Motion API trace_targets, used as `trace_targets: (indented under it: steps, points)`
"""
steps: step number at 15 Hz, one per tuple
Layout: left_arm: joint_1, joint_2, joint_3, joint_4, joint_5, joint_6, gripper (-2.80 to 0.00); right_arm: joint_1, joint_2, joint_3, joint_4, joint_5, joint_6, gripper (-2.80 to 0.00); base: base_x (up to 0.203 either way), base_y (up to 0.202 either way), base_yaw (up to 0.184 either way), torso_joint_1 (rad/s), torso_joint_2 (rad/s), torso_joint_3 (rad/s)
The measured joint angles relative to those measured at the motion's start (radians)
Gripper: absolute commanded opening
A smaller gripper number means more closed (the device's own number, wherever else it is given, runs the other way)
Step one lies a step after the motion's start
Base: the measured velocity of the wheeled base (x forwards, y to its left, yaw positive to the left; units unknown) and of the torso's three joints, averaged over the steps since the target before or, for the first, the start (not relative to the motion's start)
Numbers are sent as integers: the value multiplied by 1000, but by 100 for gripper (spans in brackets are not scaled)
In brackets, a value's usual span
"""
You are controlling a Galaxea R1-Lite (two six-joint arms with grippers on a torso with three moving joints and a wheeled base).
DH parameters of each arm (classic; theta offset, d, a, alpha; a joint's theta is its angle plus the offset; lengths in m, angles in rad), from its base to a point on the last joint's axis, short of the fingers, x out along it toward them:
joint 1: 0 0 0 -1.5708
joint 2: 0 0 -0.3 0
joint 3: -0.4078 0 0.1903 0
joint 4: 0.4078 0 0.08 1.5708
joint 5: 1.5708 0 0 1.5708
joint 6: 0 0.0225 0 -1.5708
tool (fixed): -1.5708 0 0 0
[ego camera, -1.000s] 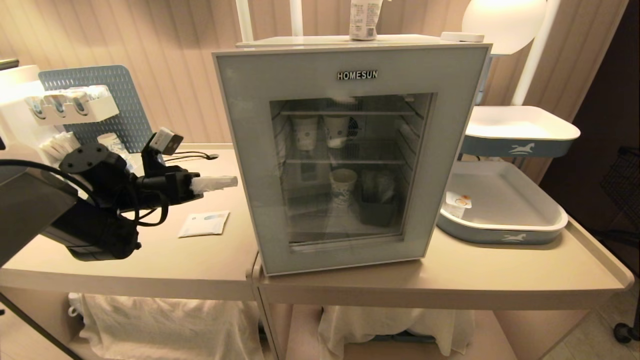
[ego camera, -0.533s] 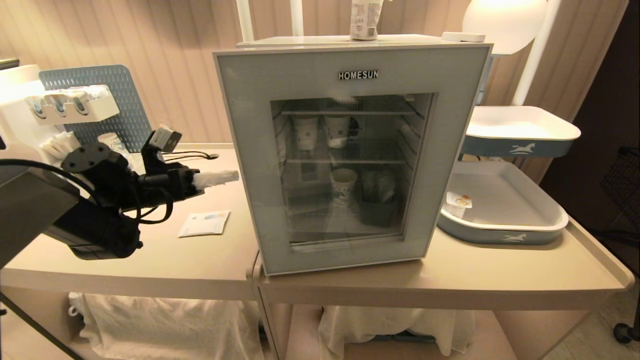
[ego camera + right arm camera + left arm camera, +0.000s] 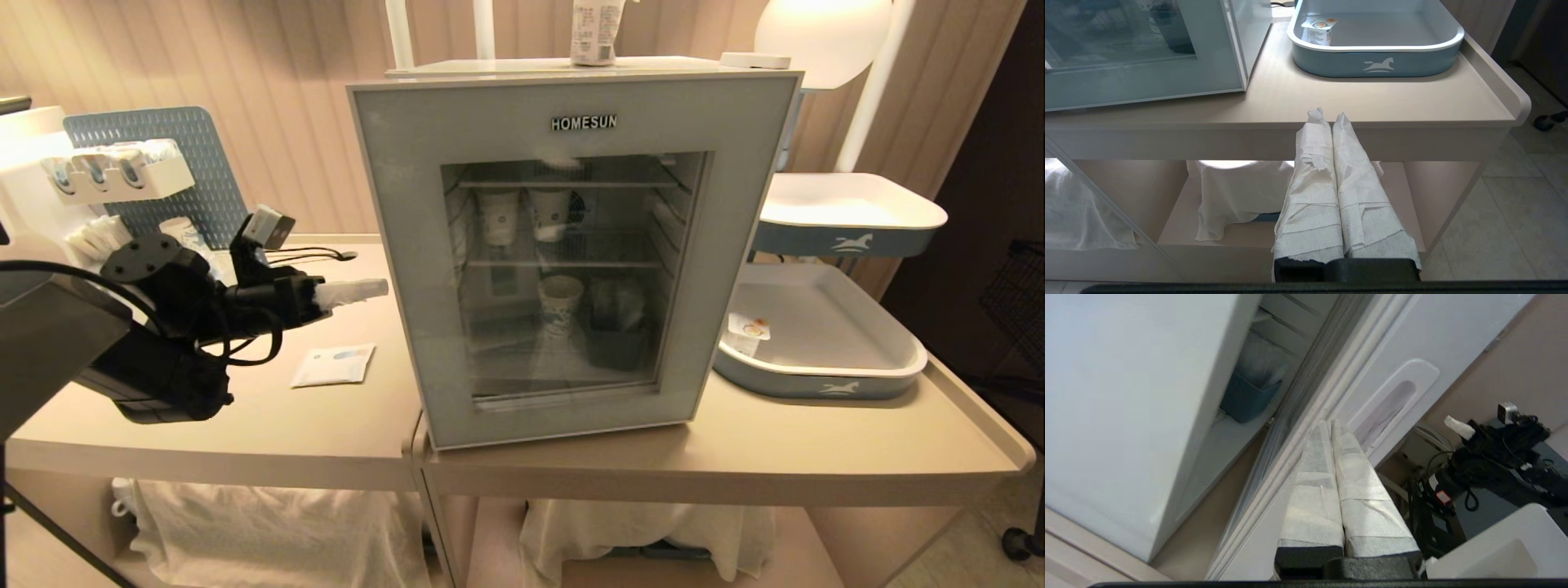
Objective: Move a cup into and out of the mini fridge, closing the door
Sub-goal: Open the freezer door
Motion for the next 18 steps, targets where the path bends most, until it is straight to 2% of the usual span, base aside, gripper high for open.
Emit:
trace_targets:
  steps: [3,9,14,18]
  points:
    - [-13,23,-1,0,-50,39,-280,0,0,0,0,0,-1,-280,0,0,0,0,0,0]
    - [-58,43,13,-1,-48,45,-280,0,0,0,0,0,0,-280,0,0,0,0,0,0]
    - [-65,44,18,0,-35,45,-280,0,0,0,0,0,0,-280,0,0,0,0,0,0]
    - [-85,4,81,1,-50,69,-280,0,0,0,0,0,0,-280,0,0,0,0,0,0]
